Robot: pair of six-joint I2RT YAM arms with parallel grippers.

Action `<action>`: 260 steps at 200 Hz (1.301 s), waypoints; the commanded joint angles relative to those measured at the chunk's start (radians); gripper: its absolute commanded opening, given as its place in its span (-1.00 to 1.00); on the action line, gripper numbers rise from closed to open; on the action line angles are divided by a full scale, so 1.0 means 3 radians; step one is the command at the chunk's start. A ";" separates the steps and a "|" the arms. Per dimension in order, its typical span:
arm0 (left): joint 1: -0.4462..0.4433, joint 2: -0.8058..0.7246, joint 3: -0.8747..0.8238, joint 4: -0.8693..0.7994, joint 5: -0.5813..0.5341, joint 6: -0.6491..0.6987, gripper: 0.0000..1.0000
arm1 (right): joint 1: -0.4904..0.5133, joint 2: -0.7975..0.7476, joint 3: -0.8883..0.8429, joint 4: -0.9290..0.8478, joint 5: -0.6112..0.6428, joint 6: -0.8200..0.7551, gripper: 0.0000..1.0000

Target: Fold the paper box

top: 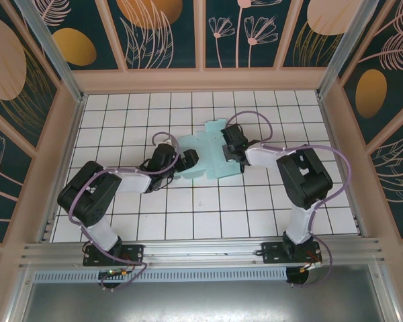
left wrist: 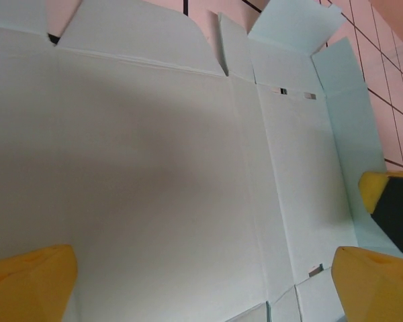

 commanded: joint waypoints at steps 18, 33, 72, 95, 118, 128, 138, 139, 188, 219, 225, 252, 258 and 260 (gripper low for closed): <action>0.0054 -0.0065 0.0115 -0.0135 0.0027 0.0048 0.96 | 0.0103 0.0183 0.0209 -0.0246 0.0844 -0.0118 -1.00; 0.0054 -0.0076 0.0093 -0.0131 0.0021 0.0050 0.96 | 0.0105 0.0222 0.0248 -0.0301 0.0934 -0.0123 -1.00; 0.0059 -0.0103 0.0067 -0.0124 0.0021 0.0059 0.97 | -0.0045 0.0046 0.0099 -0.0176 0.0274 -0.0052 -1.00; 0.0061 -0.0143 0.0064 -0.0120 0.0020 0.0103 0.97 | -0.0204 -0.0252 -0.0128 0.0102 -0.0272 -0.0105 -1.00; 0.0059 -0.0186 0.0081 -0.0116 0.0020 0.0214 0.95 | -0.0375 -0.0508 -0.0402 0.0452 -0.0666 -0.0168 -0.96; 0.0064 -0.0202 0.0100 -0.0140 0.0007 0.0249 0.95 | -0.0459 -0.0583 -0.0500 0.0566 -0.0804 -0.0179 -0.86; 0.0057 -0.0217 0.0119 -0.0166 -0.0008 0.0279 0.95 | -0.0534 -0.0632 -0.0564 0.0627 -0.0916 -0.0187 -0.75; 0.0057 -0.0218 0.0121 -0.0167 -0.0009 0.0280 0.95 | -0.0540 -0.0639 -0.0567 0.0628 -0.0923 -0.0188 -0.74; 0.0058 -0.0204 0.0144 -0.0192 -0.0015 0.0318 0.95 | -0.0772 -0.0796 -0.0740 0.0733 -0.1171 -0.0008 -0.31; 0.0057 -0.0168 0.0155 -0.0163 0.0022 0.0309 0.94 | -0.0984 -0.0860 -0.0863 0.0847 -0.1500 0.0229 0.06; 0.0057 -0.0162 0.0153 -0.0156 0.0026 0.0312 0.94 | -0.1039 -0.0857 -0.0878 0.0859 -0.1599 0.0272 0.09; 0.0057 -0.0138 0.0164 -0.0147 0.0061 0.0304 0.94 | -0.1265 -0.0789 -0.0921 0.0895 -0.2089 0.0413 0.11; 0.0061 -0.0127 0.0169 -0.0144 0.0075 0.0303 0.94 | -0.1298 -0.0764 -0.0914 0.0886 -0.2168 0.0419 0.08; 0.0058 -0.0123 0.0171 -0.0143 0.0080 0.0300 0.94 | -0.1305 -0.0750 -0.0911 0.0875 -0.2186 0.0414 0.08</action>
